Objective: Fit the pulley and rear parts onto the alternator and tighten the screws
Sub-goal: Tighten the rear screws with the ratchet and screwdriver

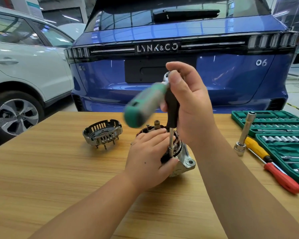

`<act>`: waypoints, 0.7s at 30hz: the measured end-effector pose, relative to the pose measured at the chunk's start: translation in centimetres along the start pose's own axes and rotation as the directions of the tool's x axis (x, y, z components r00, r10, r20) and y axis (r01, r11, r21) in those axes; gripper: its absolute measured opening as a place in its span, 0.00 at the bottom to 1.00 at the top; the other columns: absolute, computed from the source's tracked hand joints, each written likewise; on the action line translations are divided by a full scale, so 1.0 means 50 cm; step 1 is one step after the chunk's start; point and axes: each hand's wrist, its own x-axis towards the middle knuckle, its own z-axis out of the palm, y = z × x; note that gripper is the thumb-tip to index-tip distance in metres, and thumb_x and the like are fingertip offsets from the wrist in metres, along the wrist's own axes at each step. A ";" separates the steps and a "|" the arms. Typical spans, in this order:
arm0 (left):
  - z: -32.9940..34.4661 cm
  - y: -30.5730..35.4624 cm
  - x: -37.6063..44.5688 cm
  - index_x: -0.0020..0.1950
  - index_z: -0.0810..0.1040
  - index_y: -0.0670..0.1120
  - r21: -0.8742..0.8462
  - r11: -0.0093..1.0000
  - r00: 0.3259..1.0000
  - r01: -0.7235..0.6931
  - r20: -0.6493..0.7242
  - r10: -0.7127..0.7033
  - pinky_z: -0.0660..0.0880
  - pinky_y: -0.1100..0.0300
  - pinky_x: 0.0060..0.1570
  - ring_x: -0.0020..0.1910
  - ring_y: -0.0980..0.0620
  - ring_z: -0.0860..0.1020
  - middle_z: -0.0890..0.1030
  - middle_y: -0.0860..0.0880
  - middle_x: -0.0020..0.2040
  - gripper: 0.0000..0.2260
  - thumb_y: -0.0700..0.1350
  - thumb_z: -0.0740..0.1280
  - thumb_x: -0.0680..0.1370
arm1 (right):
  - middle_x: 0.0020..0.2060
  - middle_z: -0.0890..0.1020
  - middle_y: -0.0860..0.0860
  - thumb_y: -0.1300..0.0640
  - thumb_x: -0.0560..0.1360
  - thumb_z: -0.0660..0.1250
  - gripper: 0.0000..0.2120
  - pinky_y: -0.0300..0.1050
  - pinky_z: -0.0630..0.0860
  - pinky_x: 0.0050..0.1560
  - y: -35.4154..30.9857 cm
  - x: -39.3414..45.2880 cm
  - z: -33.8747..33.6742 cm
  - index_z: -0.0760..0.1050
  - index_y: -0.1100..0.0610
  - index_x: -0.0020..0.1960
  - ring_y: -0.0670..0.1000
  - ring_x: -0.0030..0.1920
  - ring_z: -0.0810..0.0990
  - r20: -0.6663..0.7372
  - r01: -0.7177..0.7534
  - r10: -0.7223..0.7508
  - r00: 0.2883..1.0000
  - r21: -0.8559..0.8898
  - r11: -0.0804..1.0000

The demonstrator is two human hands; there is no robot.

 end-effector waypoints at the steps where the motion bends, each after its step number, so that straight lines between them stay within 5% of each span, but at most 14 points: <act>1: 0.001 -0.001 -0.001 0.67 0.79 0.51 -0.003 1.000 1.000 -0.002 0.004 0.002 0.66 0.48 0.71 0.73 0.54 0.70 0.79 0.57 0.67 0.22 0.57 0.66 0.76 | 0.33 0.78 0.44 0.50 0.77 0.70 0.11 0.39 0.72 0.31 -0.004 0.000 0.004 0.75 0.53 0.56 0.47 0.29 0.72 -0.068 -0.012 0.010 0.998 -0.039 0.999; 4: 0.004 -0.001 -0.001 0.69 0.78 0.51 -0.019 1.000 1.000 -0.009 -0.015 0.009 0.66 0.47 0.71 0.73 0.55 0.69 0.79 0.56 0.67 0.22 0.57 0.65 0.76 | 0.28 0.74 0.44 0.54 0.77 0.72 0.06 0.37 0.69 0.28 -0.013 0.003 0.000 0.77 0.56 0.48 0.45 0.26 0.69 -0.185 -0.079 0.052 0.981 -0.144 0.986; 8: 0.005 -0.004 -0.002 0.68 0.79 0.49 -0.016 1.000 1.000 -0.007 -0.022 0.007 0.68 0.45 0.69 0.72 0.53 0.71 0.79 0.55 0.66 0.23 0.57 0.64 0.76 | 0.34 0.78 0.49 0.59 0.76 0.69 0.08 0.40 0.70 0.34 -0.022 0.005 -0.020 0.77 0.55 0.55 0.46 0.30 0.72 0.078 -0.267 0.259 0.963 0.109 0.958; 10: 0.005 -0.005 -0.001 0.68 0.80 0.49 -0.016 1.000 1.000 -0.006 -0.014 0.006 0.68 0.43 0.69 0.72 0.53 0.71 0.80 0.55 0.66 0.23 0.57 0.64 0.76 | 0.39 0.81 0.52 0.64 0.76 0.68 0.14 0.40 0.71 0.35 -0.014 0.003 -0.022 0.75 0.52 0.59 0.48 0.32 0.73 0.133 -0.208 0.187 0.973 0.169 0.963; 13: 0.004 -0.003 0.000 0.66 0.81 0.49 -0.024 1.000 0.999 -0.018 -0.027 0.017 0.68 0.45 0.69 0.72 0.53 0.71 0.80 0.55 0.65 0.22 0.56 0.65 0.76 | 0.42 0.82 0.54 0.67 0.78 0.65 0.16 0.44 0.74 0.36 0.005 -0.001 -0.012 0.72 0.51 0.61 0.50 0.33 0.75 0.091 0.079 -0.076 0.993 -0.029 0.996; 15: 0.005 -0.001 0.000 0.64 0.81 0.48 -0.011 0.999 0.998 -0.032 -0.059 0.031 0.69 0.47 0.68 0.70 0.52 0.73 0.81 0.54 0.64 0.21 0.55 0.65 0.75 | 0.43 0.81 0.54 0.69 0.78 0.64 0.18 0.42 0.75 0.36 0.017 0.001 -0.012 0.74 0.49 0.61 0.49 0.34 0.76 0.106 0.147 -0.140 0.985 -0.064 0.987; 18: 0.006 -0.001 0.001 0.59 0.83 0.49 0.003 0.998 0.992 -0.059 -0.111 0.059 0.69 0.54 0.62 0.64 0.51 0.77 0.84 0.53 0.58 0.16 0.52 0.70 0.73 | 0.43 0.78 0.57 0.69 0.77 0.60 0.20 0.43 0.74 0.36 0.018 0.007 -0.020 0.80 0.48 0.57 0.51 0.35 0.74 0.170 0.061 -0.077 0.982 0.095 0.994; 21: 0.009 -0.002 0.001 0.50 0.81 0.48 0.008 0.997 0.985 -0.083 -0.154 0.083 0.68 0.56 0.55 0.56 0.50 0.77 0.83 0.51 0.49 0.10 0.49 0.75 0.71 | 0.42 0.79 0.57 0.58 0.74 0.65 0.13 0.44 0.74 0.37 0.009 0.014 -0.026 0.81 0.52 0.57 0.53 0.36 0.75 0.269 -0.076 -0.002 0.963 0.280 0.957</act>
